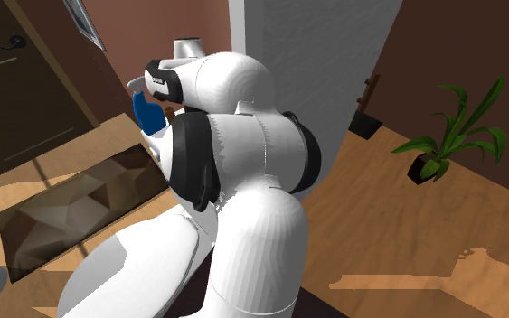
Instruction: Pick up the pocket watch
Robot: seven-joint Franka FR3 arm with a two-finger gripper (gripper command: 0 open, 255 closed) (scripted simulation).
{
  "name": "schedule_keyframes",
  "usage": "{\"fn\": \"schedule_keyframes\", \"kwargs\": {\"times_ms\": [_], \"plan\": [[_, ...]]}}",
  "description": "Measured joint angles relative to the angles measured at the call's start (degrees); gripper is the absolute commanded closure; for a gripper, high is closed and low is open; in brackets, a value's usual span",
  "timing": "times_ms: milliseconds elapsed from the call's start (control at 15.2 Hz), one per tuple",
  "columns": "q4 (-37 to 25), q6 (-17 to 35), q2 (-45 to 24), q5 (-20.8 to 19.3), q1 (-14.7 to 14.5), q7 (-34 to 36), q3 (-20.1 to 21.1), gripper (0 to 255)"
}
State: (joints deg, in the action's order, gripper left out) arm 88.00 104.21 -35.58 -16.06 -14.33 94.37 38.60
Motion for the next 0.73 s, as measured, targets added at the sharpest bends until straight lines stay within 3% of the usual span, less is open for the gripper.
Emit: {"fn": "schedule_keyframes", "kwargs": {"times_ms": [66, 726], "plan": [[0.2, 0.21, -0.03, -0.03, 0.05, -0.01, -0.03, 255], [0.34, 0.41, -0.05, -0.08, 0.09, -0.02, -0.06, 255]]}}
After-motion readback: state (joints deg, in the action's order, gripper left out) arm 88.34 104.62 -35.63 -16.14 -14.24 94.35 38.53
